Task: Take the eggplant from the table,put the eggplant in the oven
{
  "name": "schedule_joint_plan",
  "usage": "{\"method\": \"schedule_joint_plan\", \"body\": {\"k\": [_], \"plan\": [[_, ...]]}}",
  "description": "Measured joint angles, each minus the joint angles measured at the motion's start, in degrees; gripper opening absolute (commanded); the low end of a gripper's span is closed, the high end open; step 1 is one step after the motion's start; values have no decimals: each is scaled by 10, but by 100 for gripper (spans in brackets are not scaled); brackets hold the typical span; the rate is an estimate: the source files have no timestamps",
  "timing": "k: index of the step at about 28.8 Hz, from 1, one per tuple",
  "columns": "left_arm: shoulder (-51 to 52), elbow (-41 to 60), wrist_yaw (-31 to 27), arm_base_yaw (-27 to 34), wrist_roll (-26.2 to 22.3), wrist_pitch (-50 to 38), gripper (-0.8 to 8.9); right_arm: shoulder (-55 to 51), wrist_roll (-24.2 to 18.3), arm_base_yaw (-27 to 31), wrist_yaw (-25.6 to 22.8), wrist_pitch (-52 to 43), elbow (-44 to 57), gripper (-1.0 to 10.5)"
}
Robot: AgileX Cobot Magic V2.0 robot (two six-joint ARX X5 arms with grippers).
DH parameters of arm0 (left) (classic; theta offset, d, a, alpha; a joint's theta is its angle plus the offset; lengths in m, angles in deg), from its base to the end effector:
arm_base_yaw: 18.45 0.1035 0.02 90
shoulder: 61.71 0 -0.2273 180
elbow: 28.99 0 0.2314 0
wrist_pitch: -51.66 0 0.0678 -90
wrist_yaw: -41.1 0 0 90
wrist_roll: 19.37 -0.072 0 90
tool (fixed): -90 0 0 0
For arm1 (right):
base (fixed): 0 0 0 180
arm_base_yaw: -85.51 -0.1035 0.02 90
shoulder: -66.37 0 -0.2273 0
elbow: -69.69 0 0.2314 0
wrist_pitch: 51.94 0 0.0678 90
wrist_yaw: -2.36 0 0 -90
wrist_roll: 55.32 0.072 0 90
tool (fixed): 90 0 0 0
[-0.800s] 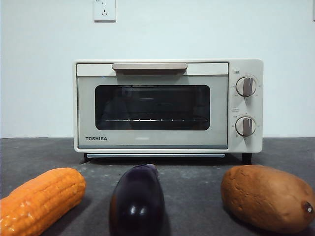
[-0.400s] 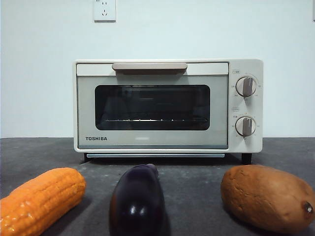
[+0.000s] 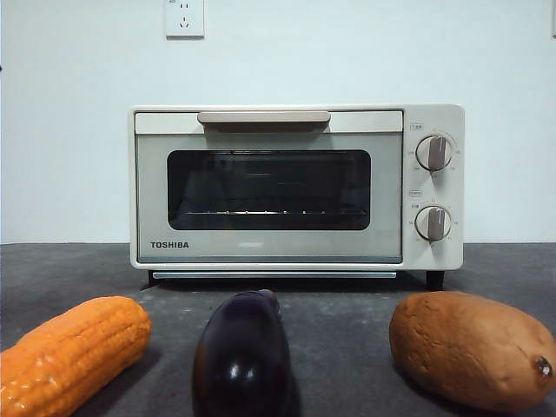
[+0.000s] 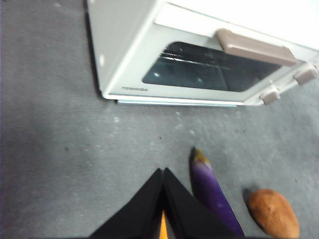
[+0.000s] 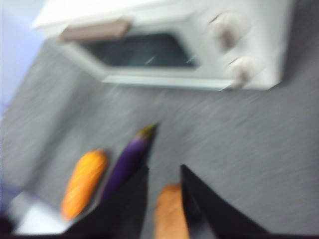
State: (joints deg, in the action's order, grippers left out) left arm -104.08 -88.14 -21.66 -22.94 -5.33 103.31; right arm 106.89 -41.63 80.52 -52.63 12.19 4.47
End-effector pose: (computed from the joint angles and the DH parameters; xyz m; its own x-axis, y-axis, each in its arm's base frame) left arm 0.1786 -0.0471 0.2481 0.6914 -0.5134 -0.5083 0.2925 0.8422 -0.4529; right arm 0.1512 0.0547 0.2674 0.5803 0.6266 -0.5202 -0.3484 0.7684 0.5368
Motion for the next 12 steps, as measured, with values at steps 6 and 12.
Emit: {"method": "schedule_joint_plan", "body": {"k": [6, 12], "plan": [[0, 0, 0, -30, 0, 1, 6, 26, 3, -48, 73, 16, 0, 337], [0, 0, 1, -51, 0, 2, 6, 42, 51, -104, 77, -42, 0, 406]]}}
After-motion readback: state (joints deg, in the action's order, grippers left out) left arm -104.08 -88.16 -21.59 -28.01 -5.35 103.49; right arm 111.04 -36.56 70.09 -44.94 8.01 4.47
